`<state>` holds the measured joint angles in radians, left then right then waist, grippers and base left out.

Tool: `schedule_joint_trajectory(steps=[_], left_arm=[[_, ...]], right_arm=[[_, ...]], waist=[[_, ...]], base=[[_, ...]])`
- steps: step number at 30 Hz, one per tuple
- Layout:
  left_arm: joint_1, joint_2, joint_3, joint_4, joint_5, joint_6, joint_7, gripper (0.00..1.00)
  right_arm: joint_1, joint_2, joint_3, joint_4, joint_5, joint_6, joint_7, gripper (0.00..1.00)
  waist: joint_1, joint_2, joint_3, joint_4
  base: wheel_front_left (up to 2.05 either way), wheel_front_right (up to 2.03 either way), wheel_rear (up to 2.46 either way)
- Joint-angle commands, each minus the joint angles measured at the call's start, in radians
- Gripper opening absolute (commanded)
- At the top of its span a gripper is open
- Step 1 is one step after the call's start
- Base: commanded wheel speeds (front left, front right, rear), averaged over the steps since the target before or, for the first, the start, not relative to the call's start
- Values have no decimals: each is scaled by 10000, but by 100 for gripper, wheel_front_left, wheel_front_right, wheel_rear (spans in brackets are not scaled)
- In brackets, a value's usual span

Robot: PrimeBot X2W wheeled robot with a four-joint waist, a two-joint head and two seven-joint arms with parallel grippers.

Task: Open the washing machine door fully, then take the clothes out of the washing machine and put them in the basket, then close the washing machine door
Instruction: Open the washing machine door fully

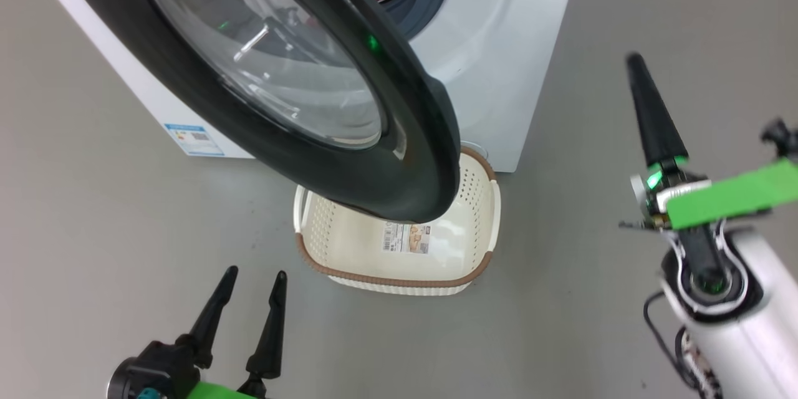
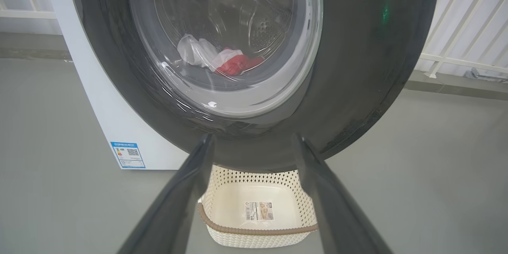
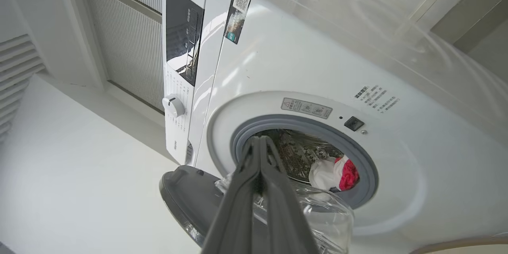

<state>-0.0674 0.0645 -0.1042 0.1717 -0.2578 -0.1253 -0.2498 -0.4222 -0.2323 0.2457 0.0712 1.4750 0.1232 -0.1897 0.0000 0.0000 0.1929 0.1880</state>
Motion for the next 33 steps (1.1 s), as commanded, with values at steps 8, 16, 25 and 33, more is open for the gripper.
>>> schedule_joint_trajectory(steps=[8,16,25,33], left_arm=[[-390,21,167,-98,-141,-54,-120,100],[-418,-49,89,-89,-205,-54,-120,100],[-558,-87,-15,-70,-257,-54,-120,100],[-596,-119,-94,-35,-333,-54,-120,100]], right_arm=[[-1545,-260,794,873,2280,75,3758,0],[-2790,-283,638,2429,3135,75,6916,0],[-4043,-180,851,4214,3591,75,9157,0],[-4289,60,924,4542,3191,75,9522,0]], waist=[[0,0,161,401],[0,0,327,635],[0,0,520,858],[0,0,600,1044]], base=[[0,0,0],[0,0,0],[0,0,0],[0,0,0]])
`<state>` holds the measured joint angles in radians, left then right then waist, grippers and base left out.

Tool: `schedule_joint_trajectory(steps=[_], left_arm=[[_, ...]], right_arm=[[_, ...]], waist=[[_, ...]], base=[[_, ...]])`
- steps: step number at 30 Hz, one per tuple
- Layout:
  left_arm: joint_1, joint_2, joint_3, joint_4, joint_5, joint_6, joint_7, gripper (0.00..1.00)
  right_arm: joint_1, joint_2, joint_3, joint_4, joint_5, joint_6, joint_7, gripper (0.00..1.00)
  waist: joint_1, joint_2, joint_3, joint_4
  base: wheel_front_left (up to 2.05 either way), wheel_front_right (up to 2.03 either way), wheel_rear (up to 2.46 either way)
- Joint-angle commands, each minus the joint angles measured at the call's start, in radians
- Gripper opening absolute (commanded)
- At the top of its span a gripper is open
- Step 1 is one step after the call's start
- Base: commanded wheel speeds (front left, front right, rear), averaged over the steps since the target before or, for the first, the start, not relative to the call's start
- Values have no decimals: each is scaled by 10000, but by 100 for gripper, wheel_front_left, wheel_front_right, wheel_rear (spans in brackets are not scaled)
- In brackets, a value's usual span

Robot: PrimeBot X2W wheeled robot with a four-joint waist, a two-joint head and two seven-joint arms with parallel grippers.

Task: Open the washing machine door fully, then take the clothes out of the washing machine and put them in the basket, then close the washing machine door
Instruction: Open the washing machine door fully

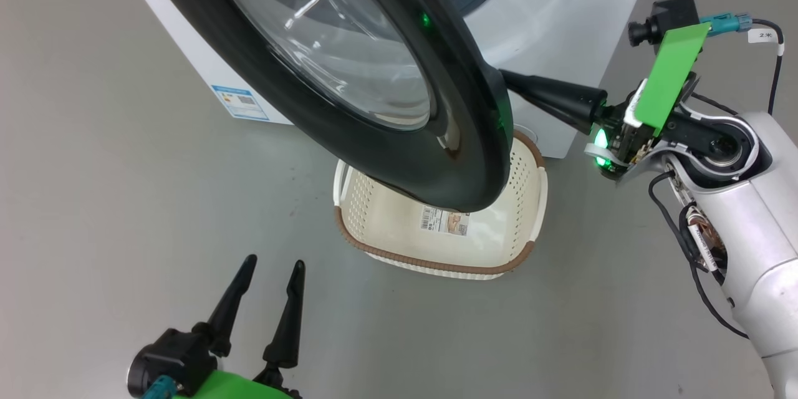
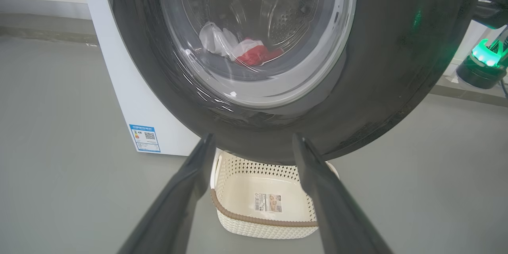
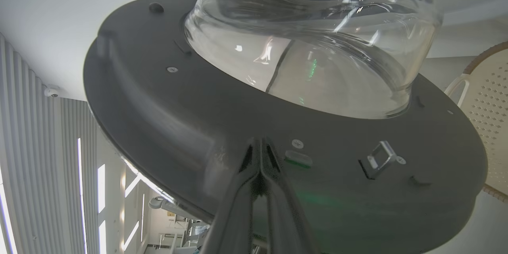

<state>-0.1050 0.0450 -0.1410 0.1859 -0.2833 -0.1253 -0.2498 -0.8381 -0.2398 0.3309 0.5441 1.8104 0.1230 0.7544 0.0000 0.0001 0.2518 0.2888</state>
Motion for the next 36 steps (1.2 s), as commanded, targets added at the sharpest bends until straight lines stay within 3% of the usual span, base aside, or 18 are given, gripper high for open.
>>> schedule_joint_trajectory(steps=[1,21,36], left_arm=[[-227,74,267,-172,-80,-54,-120,100],[279,54,263,-98,-123,-54,-120,100],[679,53,616,-168,90,-54,-120,100]], right_arm=[[-100,153,98,-179,-249,77,102,0],[1475,819,311,-786,-895,77,913,0],[2239,1605,250,-1131,-1391,77,768,0]], waist=[[0,-1,10,62],[0,-1,-905,1198],[0,-1,-1443,2173]], base=[[0,0,0],[0,0,0],[0,0,0]])
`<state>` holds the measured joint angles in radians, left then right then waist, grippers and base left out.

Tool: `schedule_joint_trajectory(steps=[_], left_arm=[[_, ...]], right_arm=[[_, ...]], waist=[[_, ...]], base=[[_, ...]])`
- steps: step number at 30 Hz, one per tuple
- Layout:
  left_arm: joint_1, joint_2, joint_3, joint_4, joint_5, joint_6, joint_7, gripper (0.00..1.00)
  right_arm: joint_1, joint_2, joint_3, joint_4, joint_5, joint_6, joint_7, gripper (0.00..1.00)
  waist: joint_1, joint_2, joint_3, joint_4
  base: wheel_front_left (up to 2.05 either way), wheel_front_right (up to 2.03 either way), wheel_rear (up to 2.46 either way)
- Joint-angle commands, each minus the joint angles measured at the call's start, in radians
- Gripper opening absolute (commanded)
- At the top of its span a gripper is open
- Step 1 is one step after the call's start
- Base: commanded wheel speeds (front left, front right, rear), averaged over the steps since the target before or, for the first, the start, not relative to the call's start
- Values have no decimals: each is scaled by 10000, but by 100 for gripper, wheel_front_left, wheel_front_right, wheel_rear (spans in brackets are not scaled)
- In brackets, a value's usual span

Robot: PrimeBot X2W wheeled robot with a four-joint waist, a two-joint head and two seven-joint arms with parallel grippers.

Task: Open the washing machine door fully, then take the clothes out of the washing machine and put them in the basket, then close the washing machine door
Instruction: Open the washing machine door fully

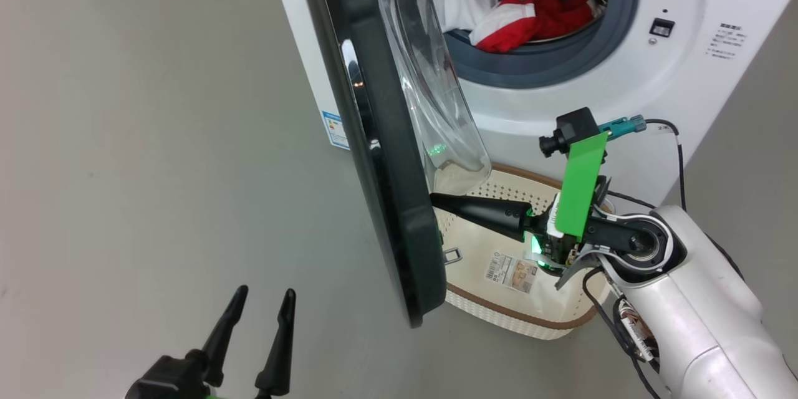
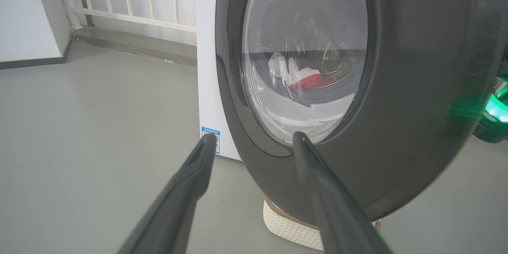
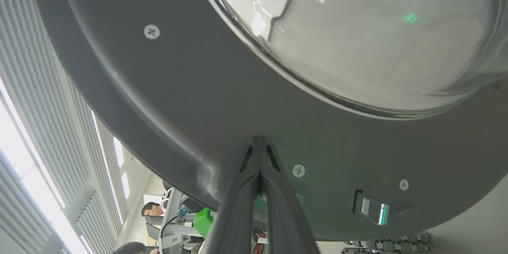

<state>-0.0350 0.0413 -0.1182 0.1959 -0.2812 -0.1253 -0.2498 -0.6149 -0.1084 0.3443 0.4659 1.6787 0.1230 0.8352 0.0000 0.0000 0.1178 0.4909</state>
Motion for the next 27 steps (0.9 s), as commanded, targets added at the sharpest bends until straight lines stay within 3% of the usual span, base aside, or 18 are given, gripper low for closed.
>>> schedule_joint_trajectory(steps=[1,20,21,23,24,27], left_arm=[[-11,90,419,-287,68,-54,-120,100],[38,89,746,-454,-13,-54,-120,100],[35,89,733,-456,-21,-54,-120,100],[29,89,688,-444,-23,-54,-120,100],[26,89,656,-430,-20,-54,-120,100],[17,89,576,-375,10,-54,-120,100]], right_arm=[[17,334,138,-353,-85,77,-35,0],[-221,579,1071,-408,322,77,-456,0],[-189,580,1070,-378,234,77,-589,5],[-123,580,999,-334,70,77,-750,89],[-70,580,959,-331,-11,77,-810,100],[162,577,799,-347,-228,77,-997,100]], waist=[[0,0,-110,189],[0,0,12,309],[0,0,1,292],[0,0,-13,272],[0,0,-25,261],[0,0,-69,201]], base=[[0,0,0],[0,0,0],[0,0,0],[0,0,0],[0,0,0],[0,0,0]])
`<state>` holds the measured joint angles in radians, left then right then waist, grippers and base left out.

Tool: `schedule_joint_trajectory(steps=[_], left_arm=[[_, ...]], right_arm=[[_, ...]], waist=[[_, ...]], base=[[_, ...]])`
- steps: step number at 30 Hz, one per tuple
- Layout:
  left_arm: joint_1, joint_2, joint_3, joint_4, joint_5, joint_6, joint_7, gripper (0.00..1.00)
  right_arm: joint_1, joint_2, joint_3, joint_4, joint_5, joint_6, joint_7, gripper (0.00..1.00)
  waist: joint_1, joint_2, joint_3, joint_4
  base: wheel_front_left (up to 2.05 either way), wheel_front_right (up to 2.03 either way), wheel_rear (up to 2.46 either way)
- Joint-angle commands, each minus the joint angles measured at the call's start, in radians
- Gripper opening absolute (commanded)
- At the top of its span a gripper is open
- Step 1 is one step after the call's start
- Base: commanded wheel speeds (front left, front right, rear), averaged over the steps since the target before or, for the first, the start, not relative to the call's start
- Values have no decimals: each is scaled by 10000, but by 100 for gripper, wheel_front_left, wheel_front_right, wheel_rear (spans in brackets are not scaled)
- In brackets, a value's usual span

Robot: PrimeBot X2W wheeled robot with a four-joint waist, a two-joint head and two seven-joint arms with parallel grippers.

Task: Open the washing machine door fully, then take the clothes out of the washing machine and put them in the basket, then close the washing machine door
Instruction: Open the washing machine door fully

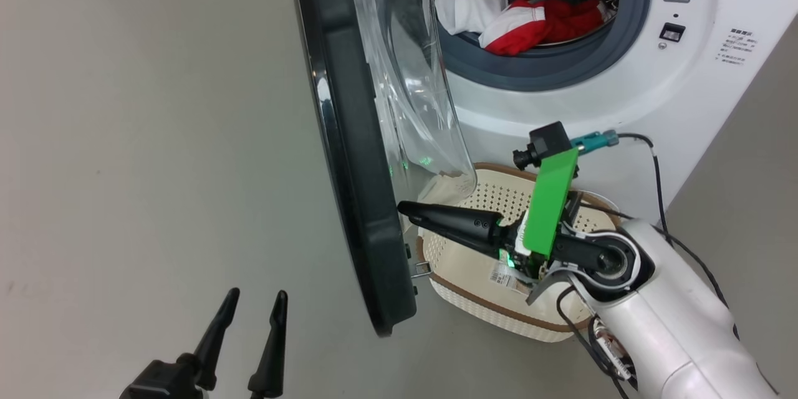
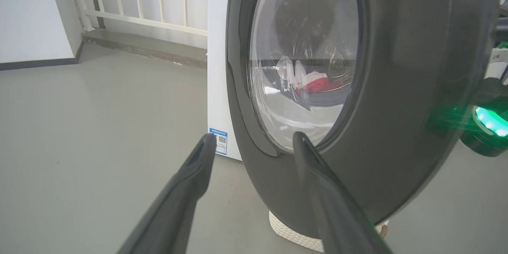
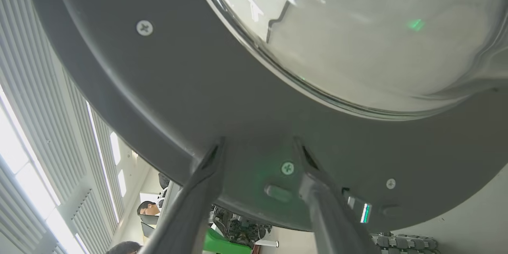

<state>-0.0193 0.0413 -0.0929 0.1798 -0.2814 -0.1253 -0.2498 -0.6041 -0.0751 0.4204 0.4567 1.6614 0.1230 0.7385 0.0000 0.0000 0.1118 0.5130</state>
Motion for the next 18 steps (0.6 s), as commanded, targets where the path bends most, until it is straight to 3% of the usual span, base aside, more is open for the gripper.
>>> schedule_joint_trajectory(steps=[1,18], left_arm=[[-134,89,341,-212,25,-54,-120,100],[-209,89,524,-198,109,-54,-120,100]], right_arm=[[124,231,-10,-270,-157,77,-117,100],[1760,-570,-291,-235,-1624,77,-2679,100]], waist=[[0,0,-18,-81],[0,0,-37,-783]], base=[[0,0,0],[0,0,0]])
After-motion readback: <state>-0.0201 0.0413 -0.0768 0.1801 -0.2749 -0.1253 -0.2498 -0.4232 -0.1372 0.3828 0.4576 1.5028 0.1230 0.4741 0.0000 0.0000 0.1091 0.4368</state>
